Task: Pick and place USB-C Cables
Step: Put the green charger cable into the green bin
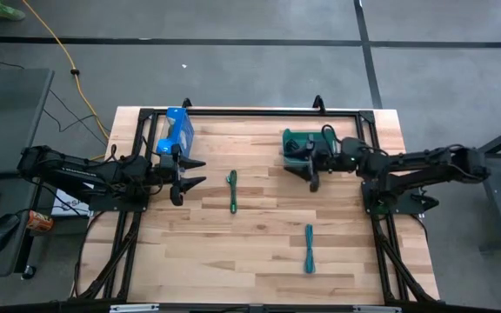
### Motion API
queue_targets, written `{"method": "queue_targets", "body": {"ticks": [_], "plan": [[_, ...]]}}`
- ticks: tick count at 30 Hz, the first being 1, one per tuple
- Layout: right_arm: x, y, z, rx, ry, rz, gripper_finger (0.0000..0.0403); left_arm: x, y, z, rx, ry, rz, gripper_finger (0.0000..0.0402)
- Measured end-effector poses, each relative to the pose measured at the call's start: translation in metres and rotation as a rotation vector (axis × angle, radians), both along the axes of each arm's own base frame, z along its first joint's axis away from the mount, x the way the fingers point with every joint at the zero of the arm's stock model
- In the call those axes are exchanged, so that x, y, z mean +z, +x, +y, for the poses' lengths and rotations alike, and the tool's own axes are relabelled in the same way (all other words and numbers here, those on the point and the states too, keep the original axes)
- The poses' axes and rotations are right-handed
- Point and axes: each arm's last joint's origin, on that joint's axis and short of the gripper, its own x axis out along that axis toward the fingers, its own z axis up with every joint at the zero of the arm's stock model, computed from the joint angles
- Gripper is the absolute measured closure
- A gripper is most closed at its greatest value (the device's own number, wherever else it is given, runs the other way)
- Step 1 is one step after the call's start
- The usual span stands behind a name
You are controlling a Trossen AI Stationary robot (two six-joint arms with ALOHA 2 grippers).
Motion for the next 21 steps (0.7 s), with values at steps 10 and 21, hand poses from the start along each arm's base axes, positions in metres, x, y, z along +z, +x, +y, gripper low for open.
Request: {"method": "queue_targets", "body": {"ticks": [10, 21], "plan": [[0.006, 0.002, 0.015, 0.024, -0.091, -0.065, 0.0192, 0.000, 0.000, 0.000, -0.001, 0.010, 0.005, 0.0182], [0.005, 0.002, 0.015, 0.003, -0.060, -0.059, 0.0192, -0.001, 0.000, 0.000, -0.001, 0.010, 0.009, 0.0182]]}}
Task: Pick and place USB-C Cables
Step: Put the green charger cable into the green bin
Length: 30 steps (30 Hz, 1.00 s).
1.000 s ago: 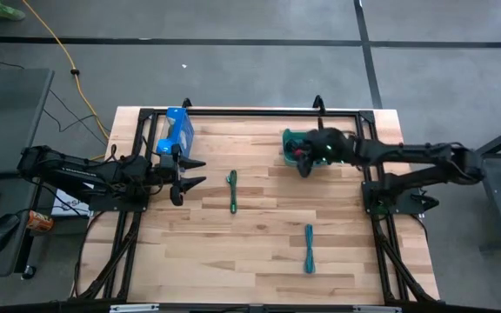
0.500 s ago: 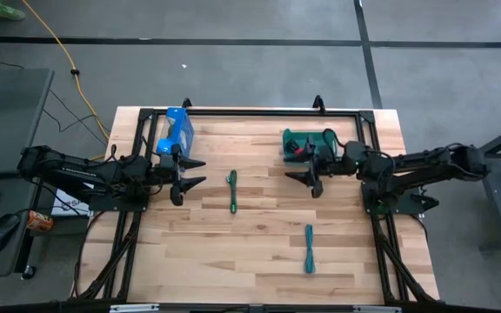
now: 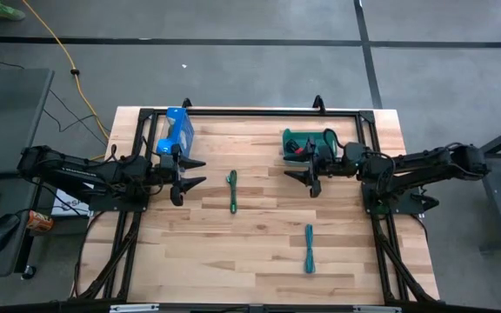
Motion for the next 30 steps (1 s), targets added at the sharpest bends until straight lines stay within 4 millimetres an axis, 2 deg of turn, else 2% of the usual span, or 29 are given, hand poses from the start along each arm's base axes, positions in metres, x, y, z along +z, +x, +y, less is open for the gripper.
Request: {"method": "queue_targets", "body": {"ticks": [7, 15, 19, 23, 27, 30], "plan": [[0.000, 0.000, 0.000, 0.000, 0.000, 0.000, 0.0192, 0.000, 0.000, 0.000, 0.001, -0.027, -0.008, 0.0182], [0.000, 0.000, 0.000, 0.000, 0.000, 0.000, 0.0192, -0.003, 0.007, 0.001, 0.031, -0.266, -0.027, 0.0183], [0.000, 0.000, 0.000, 0.000, 0.000, 0.000, 0.0192, -0.003, 0.025, 0.001, 0.071, -0.323, 0.049, 0.0186], [0.000, 0.000, 0.000, 0.000, 0.004, -0.003, 0.0192, -0.009, 0.050, 0.001, 0.261, -0.348, 0.175, 0.0186], [0.000, 0.000, 0.000, 0.001, 0.010, -0.003, 0.0192, -0.030, 0.072, 0.006, 0.483, -0.344, 0.335, 0.0186], [0.000, 0.000, 0.000, 0.001, 0.010, -0.003, 0.0192, -0.050, 0.085, 0.008, 0.540, -0.330, 0.429, 0.0186]]}}
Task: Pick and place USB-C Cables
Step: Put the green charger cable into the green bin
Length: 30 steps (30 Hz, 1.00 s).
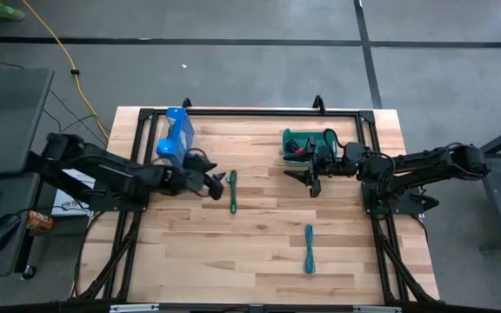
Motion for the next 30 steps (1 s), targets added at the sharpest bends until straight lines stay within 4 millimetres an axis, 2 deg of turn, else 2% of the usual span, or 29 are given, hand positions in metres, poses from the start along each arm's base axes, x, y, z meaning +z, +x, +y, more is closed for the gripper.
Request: {"method": "queue_targets", "body": {"ticks": [3, 11, 15, 21, 30], "plan": [[0.000, 0.000, 0.000, 0.000, 0.000, 0.000, 0.0192, -0.014, 0.014, 0.001, -0.001, -0.014, 0.008, 0.0186], [0.000, 0.000, 0.000, 0.000, 0.000, 0.000, 0.0192, -0.030, 0.041, -0.002, -0.078, -0.143, -0.008, 0.0186], [0.000, 0.000, 0.000, 0.000, 0.001, -0.001, 0.0192, -0.040, 0.049, -0.003, -0.068, -0.203, 0.074, 0.0186], [0.000, 0.000, 0.000, 0.001, 0.016, -0.003, 0.0192, -0.039, 0.061, -0.003, 0.008, -0.189, 0.258, 0.0186], [0.000, 0.000, 0.000, 0.001, 0.016, -0.003, 0.0192, -0.049, 0.068, -0.012, 0.037, -0.192, 0.283, 0.0186]]}}
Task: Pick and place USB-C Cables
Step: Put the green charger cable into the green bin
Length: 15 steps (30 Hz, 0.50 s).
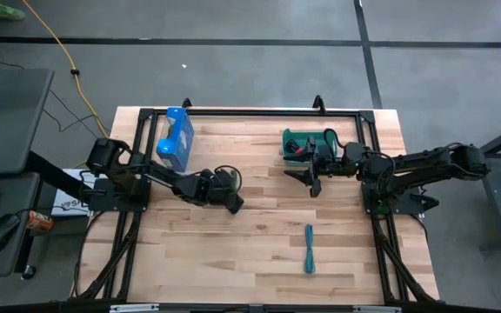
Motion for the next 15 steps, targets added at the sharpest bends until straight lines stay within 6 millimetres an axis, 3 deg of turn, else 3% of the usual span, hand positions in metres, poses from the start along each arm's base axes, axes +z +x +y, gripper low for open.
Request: {"method": "queue_targets", "body": {"ticks": [15], "plan": [[0.000, 0.000, 0.000, 0.000, 0.000, 0.000, 0.0192, -0.022, 0.004, 0.000, 0.023, -0.014, 0.036, 0.0186]]}}
